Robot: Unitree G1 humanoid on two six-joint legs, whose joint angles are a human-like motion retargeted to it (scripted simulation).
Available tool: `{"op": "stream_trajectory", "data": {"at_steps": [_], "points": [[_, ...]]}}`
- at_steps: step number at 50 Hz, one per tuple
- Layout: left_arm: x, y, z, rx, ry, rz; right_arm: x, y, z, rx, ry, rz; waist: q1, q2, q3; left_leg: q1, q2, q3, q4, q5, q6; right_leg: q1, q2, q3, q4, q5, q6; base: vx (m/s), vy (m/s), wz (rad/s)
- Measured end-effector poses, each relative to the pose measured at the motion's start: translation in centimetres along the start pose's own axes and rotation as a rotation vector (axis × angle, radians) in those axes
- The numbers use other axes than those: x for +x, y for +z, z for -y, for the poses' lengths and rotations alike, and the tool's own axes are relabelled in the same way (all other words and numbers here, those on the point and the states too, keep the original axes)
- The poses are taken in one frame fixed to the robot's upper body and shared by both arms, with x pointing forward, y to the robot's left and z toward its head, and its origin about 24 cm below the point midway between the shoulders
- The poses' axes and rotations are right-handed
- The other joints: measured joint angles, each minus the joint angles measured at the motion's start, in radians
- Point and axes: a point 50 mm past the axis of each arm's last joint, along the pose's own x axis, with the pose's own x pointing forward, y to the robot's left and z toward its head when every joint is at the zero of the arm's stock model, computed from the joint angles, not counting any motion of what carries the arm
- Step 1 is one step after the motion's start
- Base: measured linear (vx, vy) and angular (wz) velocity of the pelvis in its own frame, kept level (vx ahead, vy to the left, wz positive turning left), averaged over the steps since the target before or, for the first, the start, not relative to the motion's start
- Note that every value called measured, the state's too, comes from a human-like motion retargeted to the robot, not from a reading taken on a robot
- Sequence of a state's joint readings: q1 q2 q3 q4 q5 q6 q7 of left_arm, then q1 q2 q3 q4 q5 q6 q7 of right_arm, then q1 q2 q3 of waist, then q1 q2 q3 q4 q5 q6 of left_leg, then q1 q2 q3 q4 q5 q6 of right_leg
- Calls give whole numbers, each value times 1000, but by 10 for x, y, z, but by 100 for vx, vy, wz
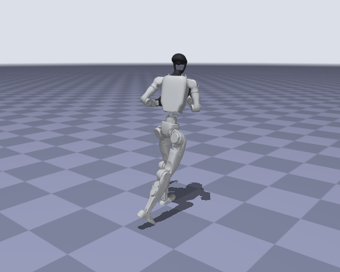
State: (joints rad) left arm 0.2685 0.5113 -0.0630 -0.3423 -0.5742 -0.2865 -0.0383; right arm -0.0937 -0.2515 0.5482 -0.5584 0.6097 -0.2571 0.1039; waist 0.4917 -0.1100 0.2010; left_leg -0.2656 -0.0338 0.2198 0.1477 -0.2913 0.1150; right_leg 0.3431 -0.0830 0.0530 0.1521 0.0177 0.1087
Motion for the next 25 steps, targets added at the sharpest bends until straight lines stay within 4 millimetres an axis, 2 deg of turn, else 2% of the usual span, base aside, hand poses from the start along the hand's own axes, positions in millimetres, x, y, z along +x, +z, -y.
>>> {"op": "stream_trajectory", "data": {"at_steps": [2,3,5,6,8,10,11,13,15,17,19,20,22,25], "points": [[52,-9,38,-14,-72,105,-37,-27,20,21,-231,-130,-36,55,50,38,-15,-86,163,-122,50,4,12,-87,225,-54,-47,111,24,184],[78,-7,61,-1,-118,156,-58,-41,30,3,-350,-212,-50,61,67,45,-21,-117,245,-191,63,-42,-1,-145,394,-120,-75,107,15,161],[120,18,110,57,-223,286,-97,-57,42,-47,-471,-390,-83,36,82,50,-38,-145,355,-291,54,-182,-61,-219,710,-271,-127,103,8,117],[132,40,132,78,-287,369,-107,-54,42,-36,-441,-444,-112,17,70,51,-45,-145,362,-309,31,-273,-81,-216,811,-330,-138,101,4,80],[142,82,168,112,-405,536,-121,-40,35,25,-347,-507,-198,6,27,76,-42,-148,330,-313,-18,-442,-82,-199,915,-412,-145,102,3,59],[137,112,191,147,-481,672,-126,-23,28,57,-271,-530,-307,40,-30,140,-13,-158,242,-265,-57,-564,-44,-193,863,-437,-135,108,-1,42],[134,120,196,162,-496,714,-127,-15,29,36,-265,-535,-364,67,-55,178,4,-165,190,-215,-71,-601,-24,-203,770,-423,-122,113,-6,32],[126,127,201,157,-530,754,-127,-4,35,-23,-281,-538,-475,114,-94,256,29,-183,95,-95,-96,-638,5,-233,522,-368,-87,118,-13,29],[119,126,199,96,-580,731,-127,2,47,-98,-337,-531,-583,136,-109,338,25,-216,26,39,-117,-619,9,-272,210,-285,-38,124,-20,34],[112,118,191,50,-616,688,-125,3,58,-197,-397,-518,-673,124,-104,424,1,-268,-8,153,-115,-596,0,-299,-13,-243,14,129,-25,16],[102,107,177,40,-617,648,-121,1,67,-306,-444,-494,-724,101,-91,487,-27,-319,30,218,-84,-582,0,-283,-97,-230,37,128,-26,-41],[96,100,169,40,-608,624,-118,-1,72,-357,-465,-475,-737,85,-81,504,-47,-339,84,229,-63,-571,0,-263,-106,-222,34,124,-25,-92],[85,77,146,54,-533,532,-107,-7,78,-388,-493,-416,-727,59,-65,441,-80,-301,354,160,-42,-546,-2,-210,-39,-246,-18,118,-21,-125],[63,21,100,90,-284,259,-73,-29,82,-302,-489,-317,-687,81,-36,238,-3,-154,842,0,-10,-546,35,-139,160,-428,-105,111,-11,-132]]}}
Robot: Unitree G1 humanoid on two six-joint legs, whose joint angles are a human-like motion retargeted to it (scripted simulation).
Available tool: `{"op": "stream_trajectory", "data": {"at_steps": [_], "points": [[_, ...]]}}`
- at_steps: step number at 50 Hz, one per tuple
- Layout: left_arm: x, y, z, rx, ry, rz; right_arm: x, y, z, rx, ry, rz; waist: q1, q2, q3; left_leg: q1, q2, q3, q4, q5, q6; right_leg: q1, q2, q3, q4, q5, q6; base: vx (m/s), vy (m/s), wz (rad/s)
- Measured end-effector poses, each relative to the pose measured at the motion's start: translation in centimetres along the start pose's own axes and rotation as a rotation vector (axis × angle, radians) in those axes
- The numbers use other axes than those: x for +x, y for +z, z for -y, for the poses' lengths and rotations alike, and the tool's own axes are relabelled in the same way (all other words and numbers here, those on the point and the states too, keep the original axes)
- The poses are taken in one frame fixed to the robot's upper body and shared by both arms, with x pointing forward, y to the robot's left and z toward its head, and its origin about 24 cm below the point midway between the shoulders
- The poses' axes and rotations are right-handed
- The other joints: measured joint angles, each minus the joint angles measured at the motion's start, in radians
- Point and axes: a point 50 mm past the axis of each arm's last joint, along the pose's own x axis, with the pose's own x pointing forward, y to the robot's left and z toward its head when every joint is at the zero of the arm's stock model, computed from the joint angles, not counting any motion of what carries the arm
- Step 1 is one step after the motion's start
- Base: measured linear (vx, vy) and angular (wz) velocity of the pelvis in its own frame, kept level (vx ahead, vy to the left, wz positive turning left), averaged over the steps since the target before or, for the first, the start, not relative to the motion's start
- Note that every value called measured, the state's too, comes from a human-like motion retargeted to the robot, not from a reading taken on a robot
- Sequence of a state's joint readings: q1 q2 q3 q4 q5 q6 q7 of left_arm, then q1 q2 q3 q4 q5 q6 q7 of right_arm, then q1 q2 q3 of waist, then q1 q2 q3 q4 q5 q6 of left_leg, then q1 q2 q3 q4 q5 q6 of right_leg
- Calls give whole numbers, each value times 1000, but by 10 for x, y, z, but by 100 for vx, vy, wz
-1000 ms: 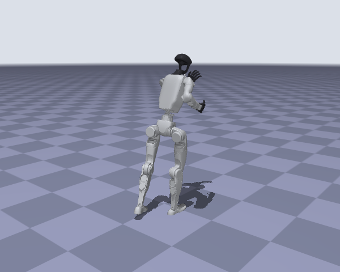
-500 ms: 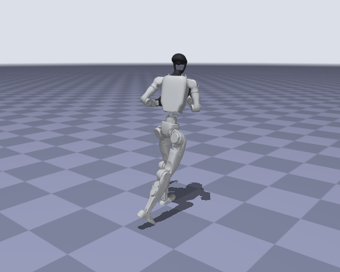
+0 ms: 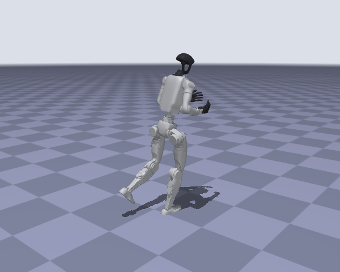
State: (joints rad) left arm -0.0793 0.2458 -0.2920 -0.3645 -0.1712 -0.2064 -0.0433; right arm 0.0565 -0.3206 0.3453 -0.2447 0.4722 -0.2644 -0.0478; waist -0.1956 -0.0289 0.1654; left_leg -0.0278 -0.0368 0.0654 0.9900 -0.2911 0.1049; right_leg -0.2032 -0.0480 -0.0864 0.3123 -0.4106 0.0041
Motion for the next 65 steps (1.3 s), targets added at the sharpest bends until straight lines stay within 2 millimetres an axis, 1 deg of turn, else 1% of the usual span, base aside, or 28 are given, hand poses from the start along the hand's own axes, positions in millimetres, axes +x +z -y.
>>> {"op": "stream_trajectory", "data": {"at_steps": [2,3,5,7,10,13,15,17,20,22,25,29,32,35,38,40,42,45,47,50,52,54,56,58,60,62,63,65], "points": [[-44,-26,-16,-84,139,-196,25,10,-21,98,36,88,56,9,10,-139,65,62,194,-88,50,4,14,31,92,-84,-2,113,-5,-109],[-64,-29,-21,-150,174,-250,33,21,-32,162,57,150,99,1,8,-203,81,81,240,-119,74,20,13,44,103,-98,10,118,-4,-100],[-96,-19,-27,-264,179,-304,39,48,-49,296,112,277,216,-40,-12,-312,72,106,220,-158,105,77,-6,73,65,-76,46,123,-3,-102],[-116,-6,-33,-285,148,-354,37,69,-60,339,197,358,344,-96,-40,-370,38,135,40,-160,105,146,-38,112,-16,16,87,128,3,-112],[-137,9,-47,-256,144,-431,33,79,-76,279,387,358,487,-153,-76,-350,29,221,-421,-89,62,261,-63,181,-144,225,144,133,16,-110],[-144,17,-56,-214,198,-420,24,68,-89,244,562,263,525,-118,-74,-255,52,314,-827,-32,-48,429,-29,248,-239,405,154,135,30,-66],[-133,17,-58,-124,237,-343,15,56,-90,257,578,216,499,-72,-28,-194,53,295,-893,1,-80,531,-6,260,-204,449,116,129,32,18],[-103,7,-56,4,277,-228,6,35,-83,249,495,148,454,-31,34,-142,73,233,-778,-64,-38,511,20,199,57,379,56,120,28,68],[-30,-2,-41,129,294,-32,-9,-4,-58,170,246,0,385,-44,80,-129,66,185,-573,-235,24,274,-17,108,607,170,-22,111,22,60],[19,22,-33,220,209,144,-25,-9,-33,89,177,-63,322,-63,43,-119,48,181,-568,-266,0,90,-38,90,783,73,-53,111,18,53],[61,80,-26,322,138,425,-54,10,-6,92,208,-114,166,4,-53,-63,67,136,-669,-204,-76,-104,-17,4,733,34,-58,116,13,97],[59,122,-13,187,169,644,-73,38,25,-39,145,-167,-68,134,-115,41,96,43,-790,26,-155,-123,-11,-172,167,153,13,127,-5,144],[46,129,-9,91,155,668,-79,44,42,-104,-10,-173,-179,122,-78,203,58,-23,-869,186,-170,-48,-51,-232,-238,209,108,137,-29,101],[28,108,-16,211,152,556,-75,32,37,-154,-131,-113,-157,56,-31,360,19,-30,-845,235,-87,-7,-87,-231,-311,231,152,136,-34,-54],[-1,38,-33,365,122,129,-49,4,20,-95,-122,-98,-49,3,-1,284,7,95,-426,78,34,24,-123,-148,-135,126,73,123,-23,-134],[-42,-15,-45,408,101,-225,-19,-7,6,-64,-55,-71,24,18,4,120,62,144,-84,-58,86,1,-111,-110,34,-15,40,114,-12,-82],[-87,-30,-55,415,87,-423,10,17,-10,-67,31,88,95,31,-32,-81,87,129,107,-142,110,-2,-99,-115,88,-66,52,115,-8,-16],[-132,-6,-64,321,108,-529,27,80,-32,11,144,398,240,-27,-99,-289,29,127,61,-167,123,75,-111,-110,4,-1,91,122,-5,-37],[-155,11,-74,206,212,-569,24,111,-42,107,188,547,362,-95,-120,-300,-6,194,-199,-138,110,145,-127,-58,-63,113,115,129,3,-123],[-176,28,-87,125,418,-541,15,134,-53,196,271,663,497,-108,-106,-198,3,328,-719,-32,9,292,-88,48,-166,319,143,132,18,-133],[-178,31,-90,120,463,-506,11,131,-53,198,311,639,510,-62,-100,-162,40,386,-897,-5,-84,393,-33,98,-174,381,130,131,28,-43],[-168,25,-87,119,436,-470,9,115,-51,181,333,547,486,-4,-74,-133,84,402,-932,20,-122,441,4,84,-46,351,84,125,29,22],[-143,8,-77,105,364,-412,9,82,-45,155,286,395,442,20,-46,-125,112,368,-836,-15,-79,376,-14,17,236,256,25,112,26,66],[-101,-8,-63,92,269,-312,4,39,-30,121,141,201,390,-12,-9,-141,91,319,-666,-138,-5,243,-79,-6,538,137,-24,99,21,93],[-45,-9,-47,156,146,-154,-16,-2,-9,91,-41,13,338,-52,17,-160,54,285,-535,-239,26,90,-107,38,732,38,-46,95,17,117],[10,19,-33,306,22,79,-45,-14,7,132,-124,-86,259,-56,16,-140,30,240,-522,-259,-14,-26,-98,44,751,-9,-52,102,12,166],[31,40,-27,393,-15,207,-60,-9,13,147,-115,-110,210,-37,8,-118,30,211,-540,-251,-41,-64,-89,26,702,-12,-45,106,9,188],[54,79,-20,477,12,426,-86,9,29,82,-72,-177,92,27,-34,-70,39,140,-597,-212,-94,-104,-77,-46,503,26,-4,110,2,197]]}}
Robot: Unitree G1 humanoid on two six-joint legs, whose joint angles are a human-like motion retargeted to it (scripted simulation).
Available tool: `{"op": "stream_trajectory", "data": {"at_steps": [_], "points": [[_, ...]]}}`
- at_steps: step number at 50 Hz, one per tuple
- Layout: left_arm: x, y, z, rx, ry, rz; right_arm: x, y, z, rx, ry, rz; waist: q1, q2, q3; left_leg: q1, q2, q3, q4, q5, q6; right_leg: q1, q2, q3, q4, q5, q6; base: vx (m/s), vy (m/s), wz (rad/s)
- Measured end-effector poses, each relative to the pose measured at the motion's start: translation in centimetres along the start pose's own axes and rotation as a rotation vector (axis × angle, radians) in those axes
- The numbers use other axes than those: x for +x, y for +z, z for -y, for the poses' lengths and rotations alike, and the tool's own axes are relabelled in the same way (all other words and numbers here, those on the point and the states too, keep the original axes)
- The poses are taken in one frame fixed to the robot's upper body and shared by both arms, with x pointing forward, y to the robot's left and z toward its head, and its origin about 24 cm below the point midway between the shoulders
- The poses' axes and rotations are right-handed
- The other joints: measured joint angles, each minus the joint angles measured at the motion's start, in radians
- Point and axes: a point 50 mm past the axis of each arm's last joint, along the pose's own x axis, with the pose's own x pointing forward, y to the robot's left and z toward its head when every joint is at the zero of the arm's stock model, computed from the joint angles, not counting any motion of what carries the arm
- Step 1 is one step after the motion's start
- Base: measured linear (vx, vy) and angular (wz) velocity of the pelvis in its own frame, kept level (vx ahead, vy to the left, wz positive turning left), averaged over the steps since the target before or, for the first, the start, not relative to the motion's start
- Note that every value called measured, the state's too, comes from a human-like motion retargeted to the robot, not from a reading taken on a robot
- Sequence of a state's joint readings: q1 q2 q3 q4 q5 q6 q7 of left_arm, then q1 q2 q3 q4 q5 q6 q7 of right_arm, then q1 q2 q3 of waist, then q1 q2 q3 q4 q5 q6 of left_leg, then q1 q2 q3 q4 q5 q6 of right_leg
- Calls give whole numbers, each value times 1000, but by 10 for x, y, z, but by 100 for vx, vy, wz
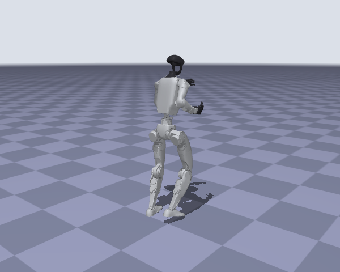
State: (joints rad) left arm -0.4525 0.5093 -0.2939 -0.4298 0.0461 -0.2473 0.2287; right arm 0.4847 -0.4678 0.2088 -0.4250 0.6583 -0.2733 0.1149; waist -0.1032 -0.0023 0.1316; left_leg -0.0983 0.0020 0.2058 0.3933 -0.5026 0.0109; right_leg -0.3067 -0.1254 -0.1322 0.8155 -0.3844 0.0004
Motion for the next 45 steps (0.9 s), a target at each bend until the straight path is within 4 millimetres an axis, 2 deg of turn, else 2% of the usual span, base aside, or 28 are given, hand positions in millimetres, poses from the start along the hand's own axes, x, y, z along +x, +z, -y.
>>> {"op": "stream_trajectory", "data": {"at_steps": [2,3,5,7,9,10,11,13,15,17,18,20,23,25,27,28,30,32,33,35,37,38,40,42,45], "points": [[18,15,-5,12,75,85,-14,9,11,-53,-5,-70,-120,29,-17,73,-4,-57,-75,77,-31,21,-3,-70,-313,91,25,113,-11,185],[23,21,-7,-16,125,106,-19,12,17,-73,-24,-106,-175,31,-23,117,-15,-82,-116,123,-42,41,-14,-103,-473,135,54,118,-21,164],[29,27,-9,-34,170,128,-28,15,26,-128,-42,-170,-250,17,-28,233,-36,-114,-204,226,-45,70,-31,-133,-694,158,119,122,-29,117],[25,28,-11,3,152,129,-32,16,30,-226,-23,-198,-257,-15,-16,335,-50,-118,-217,302,-7,92,-41,-96,-760,139,153,120,-33,26],[11,23,-14,6,122,88,-27,17,32,-326,-2,-184,-227,-56,0,338,-72,-95,-34,292,61,124,-73,-52,-739,178,139,111,-30,-31],[1,19,-15,-9,109,52,-22,18,33,-368,8,-166,-209,-75,7,298,-80,-74,129,257,97,139,-95,-36,-711,210,121,102,-24,-42],[-12,9,-14,-30,108,-23,-13,14,35,-364,-5,-143,-187,-69,15,221,-57,-48,319,198,125,135,-98,-30,-655,189,94,97,-21,-40],[-47,-19,-8,-50,103,-243,10,0,37,-303,-51,-105,-131,-43,38,69,5,-17,639,81,180,113,-81,-21,-512,85,53,94,-17,-45],[-104,-48,-2,-40,97,-540,39,-10,34,-245,-92,-51,-41,-13,41,-74,79,7,839,-10,170,43,-48,-8,-295,-43,65,98,-14,-77],[-161,-50,2,-102,99,-773,69,8,13,-202,-52,103,75,-20,26,-181,57,-4,844,-41,165,81,-36,-1,-288,-75,79,99,-9,-76],[-180,-44,5,-173,92,-841,82,24,-5,-161,12,202,135,-36,7,-228,11,-25,777,-47,218,122,-37,1,-355,-53,80,98,-6,-61],[-208,-21,-7,-275,110,-932,91,60,-36,-53,124,396,274,-86,-38,-267,-33,-8,566,-34,223,196,-41,7,-444,-1,103,105,-1,-61],[-233,9,-37,-287,82,-1061,85,99,-65,22,292,568,426,-111,-85,-178,-43,65,42,70,145,369,-3,23,-590,148,141,114,11,-13],[-247,22,-51,-313,77,-1151,80,108,-79,56,436,584,453,-66,-106,-110,-16,151,-249,199,60,494,69,58,-650,265,145,114,17,82],[-256,28,-60,-313,57,-1199,76,110,-88,34,547,582,427,-2,-122,-86,32,355,-347,339,-13,549,156,116,-586,345,140,107,13,160],[-255,28,-65,-277,57,-1195,74,113,-90,-1,570,598,406,27,-126,-76,57,484,-348,367,-26,540,195,134,-497,356,144,97,8,198],[-238,17,-77,-135,134,-1105,77,126,-89,-85,542,674,373,63,-100,-49,85,649,-306,278,14,450,230,108,-211,296,148,84,3,210],[-212,-5,-75,-77,225,-968,88,137,-84,-128,480,717,347,53,-63,-57,81,596,-181,90,112,309,144,50,121,163,116,70,-2,191],[-198,-21,-64,-141,204,-919,99,134,-79,-137,452,691,333,39,-43,-74,79,535,-88,10,153,251,82,35,252,106,85,64,-5,200],[-158,-49,-47,-195,207,-778,120,115,-54,-135,277,589,303,14,-7,-105,75,435,90,-91,181,159,-19,29,424,28,20,60,-8,237],[-107,-68,-41,3,172,-624,125,92,-7,-236,-2,490,287,4,18,-125,56,337,171,-110,147,81,-78,20,458,-18,-21,55,-9,306],[-80,-62,-29,-45,159,-514,118,82,11,-267,-101,449,280,8,26,-123,38,277,168,-97,121,51,-93,13,430,-31,-36,52,-11,349],[-35,-31,-9,-168,190,-265,90,77,32,-224,-207,440,254,38,36,-104,-2,129,110,-41,71,18,-93,-7,285,-25,-45,51,-14,390],[-20,7,2,-222,80,-66,62,70,36,-114,-187,409,185,82,18,-72,-29,-43,24,38,25,40,-59,-21,9,54,-29,51,-21,436],[-20,46,7,-281,-70,81,29,52,44,-41,-217,279,51,98,-22,-27,-82,-289,-86,158,-46,131,-56,-44,-483,209,30,48,-31,484]]}}
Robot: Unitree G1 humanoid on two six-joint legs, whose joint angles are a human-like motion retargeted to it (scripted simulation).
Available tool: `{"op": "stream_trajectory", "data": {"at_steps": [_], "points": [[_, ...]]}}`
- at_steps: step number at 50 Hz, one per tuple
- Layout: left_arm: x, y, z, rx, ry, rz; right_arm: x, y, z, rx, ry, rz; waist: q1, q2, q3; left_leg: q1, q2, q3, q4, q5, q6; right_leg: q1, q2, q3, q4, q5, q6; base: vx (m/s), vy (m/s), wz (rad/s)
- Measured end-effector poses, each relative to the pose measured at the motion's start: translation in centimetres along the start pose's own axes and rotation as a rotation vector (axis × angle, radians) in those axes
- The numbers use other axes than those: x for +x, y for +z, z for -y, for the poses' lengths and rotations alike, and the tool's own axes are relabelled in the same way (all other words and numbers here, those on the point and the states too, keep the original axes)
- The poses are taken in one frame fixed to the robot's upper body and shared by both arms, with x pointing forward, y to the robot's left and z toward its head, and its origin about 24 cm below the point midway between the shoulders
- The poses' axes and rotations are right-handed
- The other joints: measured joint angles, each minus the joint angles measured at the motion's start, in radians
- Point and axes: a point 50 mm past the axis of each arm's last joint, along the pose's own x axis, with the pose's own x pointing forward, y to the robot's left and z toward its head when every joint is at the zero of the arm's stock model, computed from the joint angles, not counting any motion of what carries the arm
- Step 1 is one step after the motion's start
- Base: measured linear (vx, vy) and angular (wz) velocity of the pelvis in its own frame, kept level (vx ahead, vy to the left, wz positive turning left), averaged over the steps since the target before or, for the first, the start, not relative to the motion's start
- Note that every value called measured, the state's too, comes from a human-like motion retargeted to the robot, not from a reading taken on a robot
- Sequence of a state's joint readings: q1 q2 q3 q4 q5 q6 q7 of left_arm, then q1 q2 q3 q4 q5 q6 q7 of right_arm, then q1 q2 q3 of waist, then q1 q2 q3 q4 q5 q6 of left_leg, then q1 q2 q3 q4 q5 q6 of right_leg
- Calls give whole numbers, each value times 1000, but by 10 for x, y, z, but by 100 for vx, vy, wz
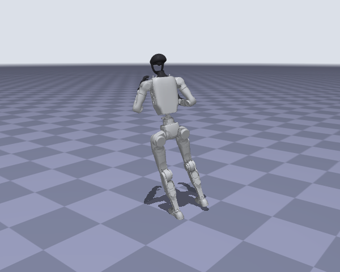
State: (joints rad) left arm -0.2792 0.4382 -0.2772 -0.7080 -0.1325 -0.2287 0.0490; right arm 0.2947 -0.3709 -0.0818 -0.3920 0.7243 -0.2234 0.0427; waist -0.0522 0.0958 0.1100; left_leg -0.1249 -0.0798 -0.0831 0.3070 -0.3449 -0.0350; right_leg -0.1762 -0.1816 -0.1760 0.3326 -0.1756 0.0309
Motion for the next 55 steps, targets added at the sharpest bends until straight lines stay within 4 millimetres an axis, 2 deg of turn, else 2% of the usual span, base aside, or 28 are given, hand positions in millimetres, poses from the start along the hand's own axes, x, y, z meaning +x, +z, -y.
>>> {"op": "stream_trajectory", "data": {"at_steps": [3,5,7,9,10,12,13,15,17,18,20,22,24,27,29,31,33,35,37,38,40,43,45,47,50,52,53,55], "points": [[-6,6,11,-167,-54,-8,-24,-6,11,-101,-44,-113,-81,-44,-12,36,-48,-139,-51,45,-33,41,-44,72,-249,67,100,34,-40,478],[-11,-2,17,-267,-56,-48,-28,-3,12,-228,-37,-131,-84,-64,19,36,-50,-114,-17,0,-3,52,-75,145,-286,107,126,16,-42,398],[-22,-16,14,-310,-13,-140,-23,2,9,-331,22,-136,-74,-69,38,-28,-30,8,139,-110,42,57,-112,142,-234,67,118,4,-43,335],[-41,-37,7,-288,81,-277,-9,-1,3,-329,89,-128,-62,-64,76,-131,25,147,380,-237,87,54,-132,73,-125,-73,110,-4,-43,288],[-56,-50,3,-264,153,-367,1,-6,0,-306,119,-128,-58,-57,96,-191,65,211,514,-298,110,47,-131,29,-60,-161,110,-8,-41,244],[-112,-79,-8,-70,230,-667,31,-14,-10,-371,217,-106,-41,-48,127,-279,151,313,705,-367,165,23,-121,-45,51,-287,104,-7,-35,195],[-143,-88,-5,-178,398,-807,50,-10,-19,-404,227,-61,-25,-49,143,-306,182,355,758,-381,195,16,-119,-75,87,-318,102,-3,-27,146],[-194,-87,9,-391,432,-1007,80,5,-53,-450,348,61,18,-60,156,-327,207,416,773,-382,226,17,-112,-118,109,-323,95,7,-18,103],[-217,-68,-3,-329,605,-1053,86,31,-85,-259,380,226,106,-86,139,-305,175,450,650,-347,199,54,-104,-156,31,-247,102,23,-6,75],[-219,-57,-6,-333,582,-1060,83,35,-103,-95,423,254,153,-117,127,-274,149,469,553,-325,190,85,-101,-169,-23,-191,94,29,3,80],[-220,-37,-17,-181,318,-1098,69,40,-130,74,557,285,238,-163,82,-198,100,512,316,-272,166,136,-96,-189,-119,-49,90,34,12,107],[-218,-29,-17,-335,430,-1071,58,39,-147,177,644,247,281,-187,30,-121,59,548,67,-200,149,170,-79,-181,-177,96,96,37,22,166],[-214,-22,-23,-277,324,-1066,47,39,-157,172,757,247,276,-187,-23,-65,46,578,-98,-129,121,197,-44,-136,-192,182,103,38,22,228],[-195,-25,-23,-289,327,-986,34,36,-162,229,822,210,221,-168,-63,-21,55,609,-181,-62,86,218,15,-19,-132,176,93,37,17,290],[-175,-35,-21,-252,294,-894,29,28,-159,286,797,169,174,-144,-53,-1,62,543,-178,-124,83,198,44,38,14,101,90,33,14,311],[-149,-53,-15,-233,278,-779,27,12,-150,319,690,118,137,-132,-22,3,57,428,-144,-233,116,132,45,59,244,-3,91,29,10,294],[-114,-75,-4,-197,260,-650,23,-14,-130,314,472,39,105,-138,13,-48,56,335,9,-358,146,43,30,78,483,-118,84,31,3,277],[-61,-91,3,-42,189,-493,14,-44,-104,246,239,-64,107,-166,66,-19,16,248,-7,-386,194,-56,22,133,655,-203,68,38,1,224],[-5,-76,8,-80,243,-285,-3,-53,-79,241,109,-134,91,-164,106,39,19,198,-48,-359,155,-111,39,153,698,-258,50,56,3,173],[15,-61,3,-54,259,-165,-11,-48,-70,221,124,-144,67,-146,107,68,37,182,-78,-329,113,-132,55,143,677,-275,48,67,2,144],[39,-33,-4,14,294,9,-23,-31,-61,172,228,-146,-2,-102,94,124,80,166,-130,-243,49,-162,84,102,574,-291,26,74,0,112],[39,-1,-23,40,453,159,-26,-14,-57,69,374,-185,-136,-35,53,170,130,163,-176,-67,-27,-168,106,-17,252,-242,2,83,-7,77],[32,11,-28,26,504,197,-26,-14,-56,51,406,-222,-194,-31,47,216,120,150,-198,53,-46,-134,114,-65,9,-197,12,87,-15,64],[23,11,-31,48,494,178,-21,-16,-53,-100,404,-198,-197,-68,72,284,85,146,-192,138,-22,-83,118,-45,-146,-148,28,89,-19,30],[2,-8,-27,16,390,26,-10,-30,-58,-126,332,-151,-118,-160,141,310,14,173,42,171,112,10,89,34,-179,-117,26,89,-18,-38],[-29,-40,-26,160,298,-240,4,-37,-67,-187,374,-112,-53,-169,140,136,10,196,437,112,161,13,69,62,-99,-212,-8,83,-9,-49],[-50,-53,-22,42,336,-339,15,-36,-74,-162,359,-72,-20,-158,139,43,20,198,611,69,174,10,70,69,-54,-272,-20,83,-4,-49],[-114,-68,-20,52,358,-636,36,-21,-89,-151,387,58,53,-147,105,-127,76,247,869,-23,153,-40,72,84,96,-377,-5,90,-1,-57]]}}
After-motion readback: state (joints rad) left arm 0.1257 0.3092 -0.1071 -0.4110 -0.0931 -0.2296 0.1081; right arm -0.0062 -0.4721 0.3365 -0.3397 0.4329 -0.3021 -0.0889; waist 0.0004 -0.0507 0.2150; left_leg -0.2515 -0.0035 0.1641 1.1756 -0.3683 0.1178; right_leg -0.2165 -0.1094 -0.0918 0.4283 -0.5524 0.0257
